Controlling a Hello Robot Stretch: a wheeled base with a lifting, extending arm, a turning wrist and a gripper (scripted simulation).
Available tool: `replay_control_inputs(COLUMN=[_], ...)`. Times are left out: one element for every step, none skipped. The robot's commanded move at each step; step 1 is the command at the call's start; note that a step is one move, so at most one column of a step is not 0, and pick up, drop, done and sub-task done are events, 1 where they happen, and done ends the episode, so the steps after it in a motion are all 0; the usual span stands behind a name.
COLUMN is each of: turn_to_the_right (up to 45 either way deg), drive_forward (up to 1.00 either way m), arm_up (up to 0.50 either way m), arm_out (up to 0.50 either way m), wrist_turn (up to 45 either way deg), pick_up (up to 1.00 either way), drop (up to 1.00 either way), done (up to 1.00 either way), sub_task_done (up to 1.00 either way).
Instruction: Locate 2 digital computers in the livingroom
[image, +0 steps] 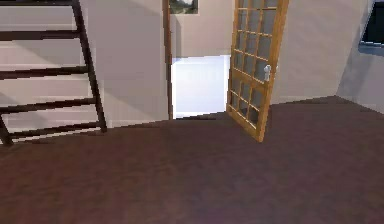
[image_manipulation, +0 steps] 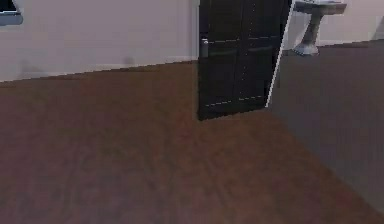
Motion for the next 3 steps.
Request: replay_control_inputs(turn_to_the_right=[0.0, 0.0, 0.0], drive_forward=[1.0, 1.0, 0.65], arm_up=[0.0, 0.0, 0.0], arm_out=[0.0, 0.0, 0.0], wrist_turn=[0.0, 0.0, 0.0], pick_up=[0.0, 0.0, 0.0], drop=[0.0, 0.0, 0.0], done=[0.0, 0.0, 0.0], sub_task_done=[0.0, 0.0, 0.0])
